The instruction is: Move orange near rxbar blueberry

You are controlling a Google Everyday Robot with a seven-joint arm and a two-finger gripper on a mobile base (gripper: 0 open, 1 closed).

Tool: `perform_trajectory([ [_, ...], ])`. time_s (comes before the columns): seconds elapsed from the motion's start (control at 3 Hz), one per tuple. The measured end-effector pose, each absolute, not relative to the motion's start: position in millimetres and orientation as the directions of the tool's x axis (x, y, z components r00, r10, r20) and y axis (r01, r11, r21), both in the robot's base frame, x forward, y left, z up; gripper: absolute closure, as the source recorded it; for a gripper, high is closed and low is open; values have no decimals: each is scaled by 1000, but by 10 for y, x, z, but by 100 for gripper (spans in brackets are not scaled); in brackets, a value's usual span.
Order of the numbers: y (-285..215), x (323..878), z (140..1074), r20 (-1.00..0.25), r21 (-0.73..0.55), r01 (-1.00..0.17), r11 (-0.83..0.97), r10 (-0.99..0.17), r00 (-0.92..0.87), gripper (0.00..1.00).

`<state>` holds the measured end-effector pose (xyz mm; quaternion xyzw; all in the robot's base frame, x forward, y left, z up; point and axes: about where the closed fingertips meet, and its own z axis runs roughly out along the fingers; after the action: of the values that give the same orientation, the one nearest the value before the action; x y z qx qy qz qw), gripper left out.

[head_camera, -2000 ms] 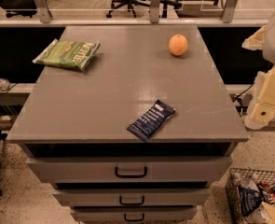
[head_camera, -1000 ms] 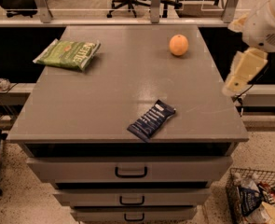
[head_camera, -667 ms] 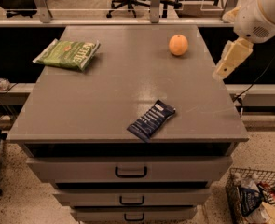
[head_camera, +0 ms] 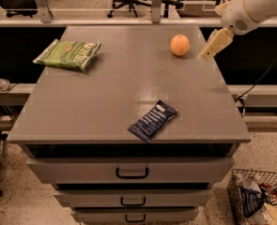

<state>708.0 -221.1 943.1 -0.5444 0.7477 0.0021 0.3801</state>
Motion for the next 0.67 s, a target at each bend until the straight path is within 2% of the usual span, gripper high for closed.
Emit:
perform_trajectory([
  [0.67, -1999, 7543, 9205, -692, -315, -805, 503, -702, -168, 0],
])
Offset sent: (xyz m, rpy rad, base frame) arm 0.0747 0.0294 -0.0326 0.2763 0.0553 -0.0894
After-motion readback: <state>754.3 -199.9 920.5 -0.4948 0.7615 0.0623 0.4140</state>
